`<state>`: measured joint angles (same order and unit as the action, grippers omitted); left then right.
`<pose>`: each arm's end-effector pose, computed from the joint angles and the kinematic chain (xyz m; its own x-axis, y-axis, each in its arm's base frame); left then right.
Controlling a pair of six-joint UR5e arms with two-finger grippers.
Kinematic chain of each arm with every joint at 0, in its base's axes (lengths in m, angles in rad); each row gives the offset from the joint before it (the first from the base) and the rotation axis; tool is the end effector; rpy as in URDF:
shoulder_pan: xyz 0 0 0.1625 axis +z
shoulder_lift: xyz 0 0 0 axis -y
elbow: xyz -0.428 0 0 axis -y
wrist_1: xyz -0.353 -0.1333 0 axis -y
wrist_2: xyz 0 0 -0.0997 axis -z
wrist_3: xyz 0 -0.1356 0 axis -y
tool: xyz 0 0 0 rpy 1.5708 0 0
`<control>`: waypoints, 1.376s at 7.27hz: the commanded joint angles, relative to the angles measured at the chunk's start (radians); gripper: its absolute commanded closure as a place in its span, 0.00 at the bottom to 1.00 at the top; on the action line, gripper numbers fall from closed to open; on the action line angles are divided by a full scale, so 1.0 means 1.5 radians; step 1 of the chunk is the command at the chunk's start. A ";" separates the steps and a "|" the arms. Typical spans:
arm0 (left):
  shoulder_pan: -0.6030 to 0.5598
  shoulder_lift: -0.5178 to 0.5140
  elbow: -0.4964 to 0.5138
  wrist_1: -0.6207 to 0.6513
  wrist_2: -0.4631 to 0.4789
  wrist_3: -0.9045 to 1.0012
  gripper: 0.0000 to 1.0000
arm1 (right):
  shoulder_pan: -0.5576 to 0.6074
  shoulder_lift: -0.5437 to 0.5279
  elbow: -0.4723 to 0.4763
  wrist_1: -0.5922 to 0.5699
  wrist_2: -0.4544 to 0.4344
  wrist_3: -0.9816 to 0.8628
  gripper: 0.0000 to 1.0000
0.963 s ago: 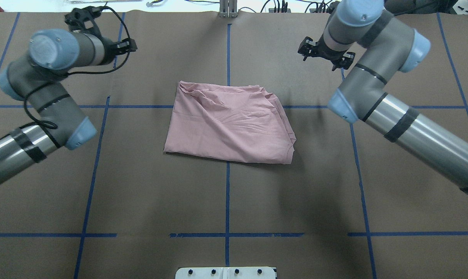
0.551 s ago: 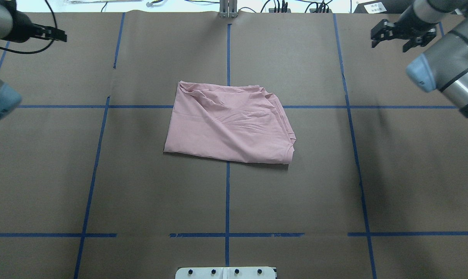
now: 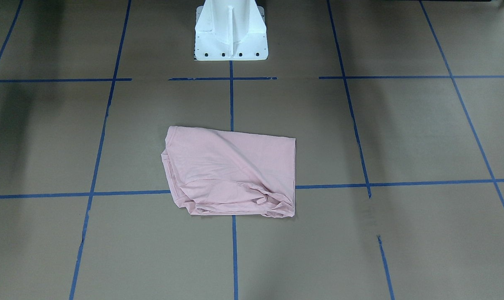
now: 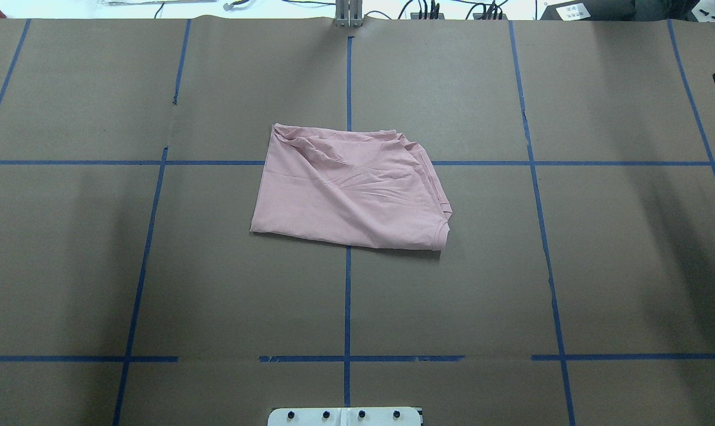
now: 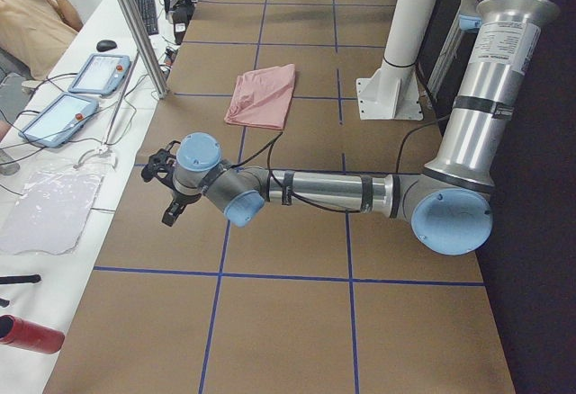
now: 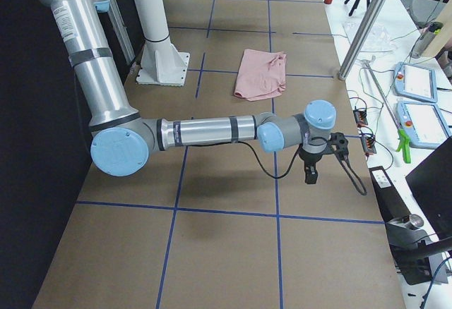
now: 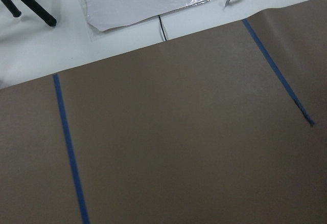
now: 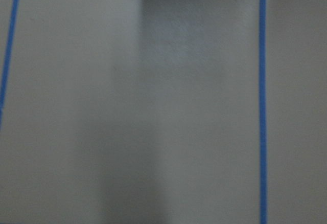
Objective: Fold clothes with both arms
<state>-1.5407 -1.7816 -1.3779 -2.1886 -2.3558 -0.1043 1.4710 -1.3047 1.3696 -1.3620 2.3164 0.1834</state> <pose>-0.0200 -0.5805 0.5927 0.6932 0.3546 -0.6275 0.0482 0.8458 0.5313 -0.0175 -0.5889 0.6215 0.7183 -0.0767 0.6915 -0.0357 0.9885 0.1466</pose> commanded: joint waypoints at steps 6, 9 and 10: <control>-0.075 0.169 -0.121 0.235 -0.033 0.053 0.00 | 0.046 -0.132 0.088 -0.036 0.002 -0.084 0.00; -0.036 0.250 -0.307 0.308 0.009 0.053 0.00 | 0.038 -0.127 0.090 -0.036 0.009 -0.085 0.00; -0.023 0.252 -0.318 0.359 0.045 0.055 0.00 | 0.038 -0.126 0.090 -0.036 0.009 -0.086 0.00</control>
<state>-1.6093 -1.4188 -1.8027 -1.7380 -2.3492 -0.0229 1.5306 -1.4978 1.5052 -1.4153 2.3289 0.0548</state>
